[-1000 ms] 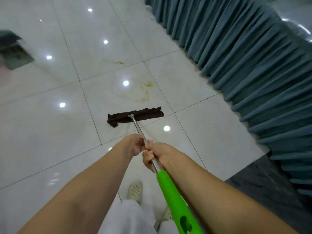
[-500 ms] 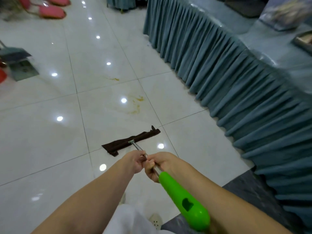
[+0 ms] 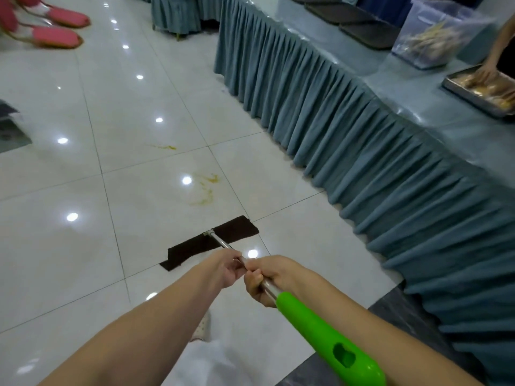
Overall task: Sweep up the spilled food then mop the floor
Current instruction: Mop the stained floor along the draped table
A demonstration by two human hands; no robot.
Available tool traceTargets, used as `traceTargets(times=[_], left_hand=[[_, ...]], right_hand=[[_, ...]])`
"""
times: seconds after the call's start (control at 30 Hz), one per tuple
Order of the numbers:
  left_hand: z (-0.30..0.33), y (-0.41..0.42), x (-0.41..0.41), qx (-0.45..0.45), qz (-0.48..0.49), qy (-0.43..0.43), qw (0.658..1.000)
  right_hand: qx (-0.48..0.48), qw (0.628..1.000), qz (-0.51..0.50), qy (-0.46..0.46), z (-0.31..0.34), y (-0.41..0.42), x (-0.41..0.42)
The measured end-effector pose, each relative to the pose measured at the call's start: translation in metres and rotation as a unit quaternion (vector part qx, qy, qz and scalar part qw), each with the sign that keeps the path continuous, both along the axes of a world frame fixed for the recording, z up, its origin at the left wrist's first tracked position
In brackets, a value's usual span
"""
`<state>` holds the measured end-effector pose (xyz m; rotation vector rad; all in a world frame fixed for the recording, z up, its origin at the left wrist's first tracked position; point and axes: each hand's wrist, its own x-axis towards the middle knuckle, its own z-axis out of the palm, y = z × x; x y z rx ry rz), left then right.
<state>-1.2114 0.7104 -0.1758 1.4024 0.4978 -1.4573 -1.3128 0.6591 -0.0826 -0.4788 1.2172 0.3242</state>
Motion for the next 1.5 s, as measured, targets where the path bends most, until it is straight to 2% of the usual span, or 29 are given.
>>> traceTargets(times=[0.4,0.63,0.97,1.2,1.5], left_hand=[[0.049,-0.013,0.049,-0.053,0.046,-0.032,0.997],[0.022,-0.005,0.019,-0.046,0.056,-0.033,0.997],[-0.03,0.013,-0.057,0.015,0.008,0.011,1.0],[-0.014,0.005,-0.067,0.013,-0.002,-0.011,1.0],[0.0,-0.008,-0.044,-0.004,0.008,-0.024,1.0]], right_hand=[[-0.02,0.998,-0.016,-0.063,0.033,-0.008,0.04],[-0.019,0.998,-0.03,-0.042,0.015,-0.001,0.012],[0.058,0.998,-0.027,0.011,-0.013,0.007,-0.054],[0.058,0.997,-0.051,0.0,-0.001,0.0,-0.07],[0.077,0.995,-0.067,-0.021,0.007,-0.014,-0.051]])
